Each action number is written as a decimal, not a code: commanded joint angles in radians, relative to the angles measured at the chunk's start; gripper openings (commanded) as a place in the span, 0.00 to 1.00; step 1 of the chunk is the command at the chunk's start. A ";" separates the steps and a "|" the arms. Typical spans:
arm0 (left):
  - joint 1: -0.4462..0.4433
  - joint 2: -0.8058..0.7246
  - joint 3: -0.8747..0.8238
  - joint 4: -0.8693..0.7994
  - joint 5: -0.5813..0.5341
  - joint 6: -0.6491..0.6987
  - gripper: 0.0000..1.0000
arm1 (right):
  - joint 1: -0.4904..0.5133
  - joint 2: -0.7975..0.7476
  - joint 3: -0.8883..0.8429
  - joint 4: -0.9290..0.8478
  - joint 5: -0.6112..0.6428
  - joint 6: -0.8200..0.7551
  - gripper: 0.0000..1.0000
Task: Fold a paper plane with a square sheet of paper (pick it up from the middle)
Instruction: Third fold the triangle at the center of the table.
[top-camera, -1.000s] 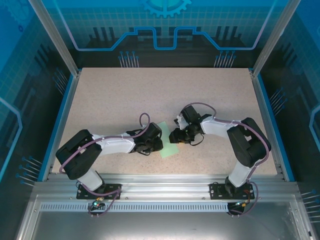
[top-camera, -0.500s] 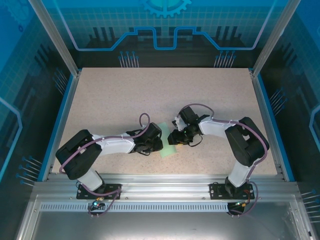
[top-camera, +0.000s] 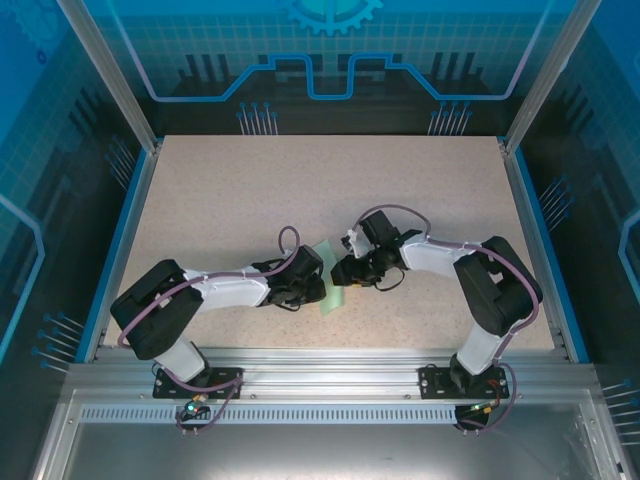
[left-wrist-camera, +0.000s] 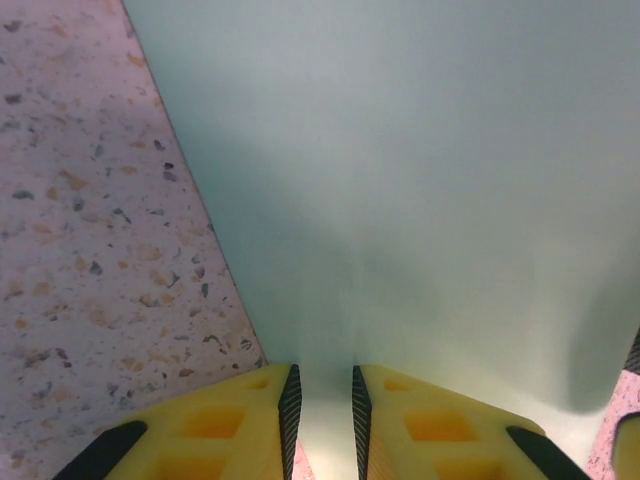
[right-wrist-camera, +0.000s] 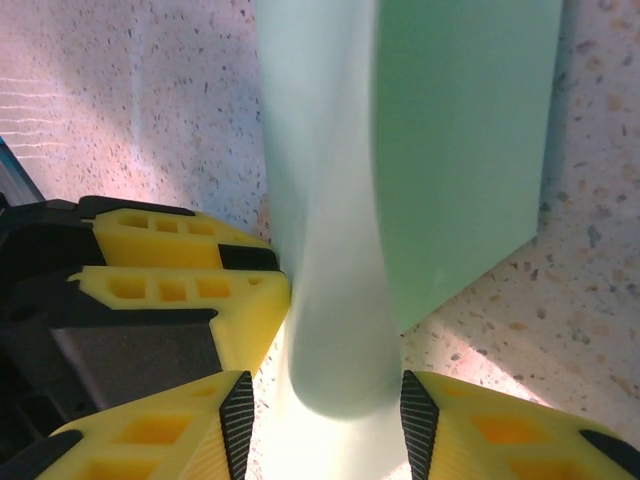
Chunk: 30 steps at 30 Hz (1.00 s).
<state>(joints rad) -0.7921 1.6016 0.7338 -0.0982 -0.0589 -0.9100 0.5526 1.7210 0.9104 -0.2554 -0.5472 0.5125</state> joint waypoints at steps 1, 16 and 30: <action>-0.001 -0.015 -0.027 -0.038 -0.020 0.000 0.26 | -0.023 0.005 0.002 0.025 -0.039 0.006 0.46; -0.001 -0.012 -0.024 -0.041 -0.018 0.000 0.25 | -0.048 0.080 0.091 -0.003 -0.108 -0.069 0.48; -0.001 -0.031 -0.026 -0.047 -0.020 0.002 0.25 | -0.057 0.110 0.096 -0.065 -0.089 -0.109 0.32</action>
<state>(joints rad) -0.7921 1.5948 0.7300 -0.1001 -0.0593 -0.9100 0.5095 1.8286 1.0241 -0.2787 -0.6361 0.4229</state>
